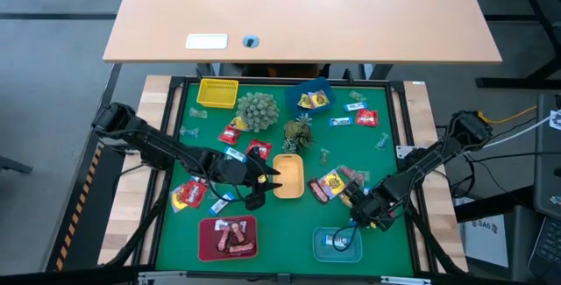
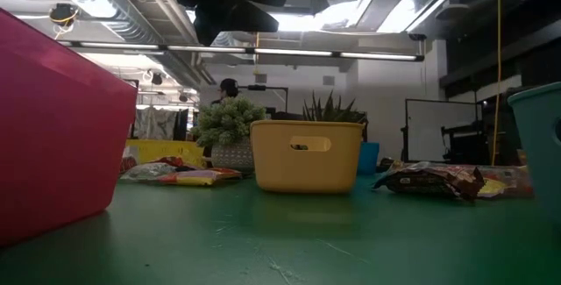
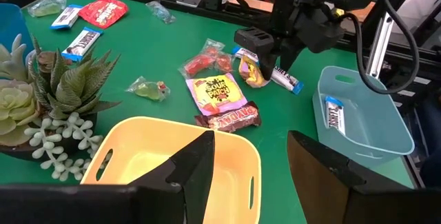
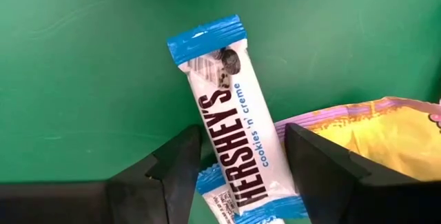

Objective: Sort candy
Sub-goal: Put the blue chocolate bar into the light blue bin

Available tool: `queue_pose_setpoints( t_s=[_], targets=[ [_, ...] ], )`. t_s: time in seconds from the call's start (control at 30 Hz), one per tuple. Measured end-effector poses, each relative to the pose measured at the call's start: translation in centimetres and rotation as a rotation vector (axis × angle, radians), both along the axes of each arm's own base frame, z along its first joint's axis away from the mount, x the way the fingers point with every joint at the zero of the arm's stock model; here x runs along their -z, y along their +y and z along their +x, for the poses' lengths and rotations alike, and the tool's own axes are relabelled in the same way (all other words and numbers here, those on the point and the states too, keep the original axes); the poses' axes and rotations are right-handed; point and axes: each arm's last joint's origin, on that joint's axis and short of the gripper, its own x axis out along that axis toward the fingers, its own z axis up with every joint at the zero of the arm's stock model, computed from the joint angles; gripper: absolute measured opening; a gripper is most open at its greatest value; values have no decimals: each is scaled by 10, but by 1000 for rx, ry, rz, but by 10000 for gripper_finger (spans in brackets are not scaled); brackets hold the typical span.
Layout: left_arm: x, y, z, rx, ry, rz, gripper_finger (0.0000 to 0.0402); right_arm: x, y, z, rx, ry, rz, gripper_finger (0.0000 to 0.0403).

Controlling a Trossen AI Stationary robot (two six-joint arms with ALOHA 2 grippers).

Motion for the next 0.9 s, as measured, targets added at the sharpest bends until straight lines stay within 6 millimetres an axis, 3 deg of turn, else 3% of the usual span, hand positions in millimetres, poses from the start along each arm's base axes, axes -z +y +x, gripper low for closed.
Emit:
queue_pose_setpoints(
  t_s=[0.43,0.9],
  targets=[
    [0,0,0,0,0,0,169,-1,1,1,58,21,21,128],
    [0,0,0,0,0,0,169,-39,15,19,67,-28,16,120]
  ],
)
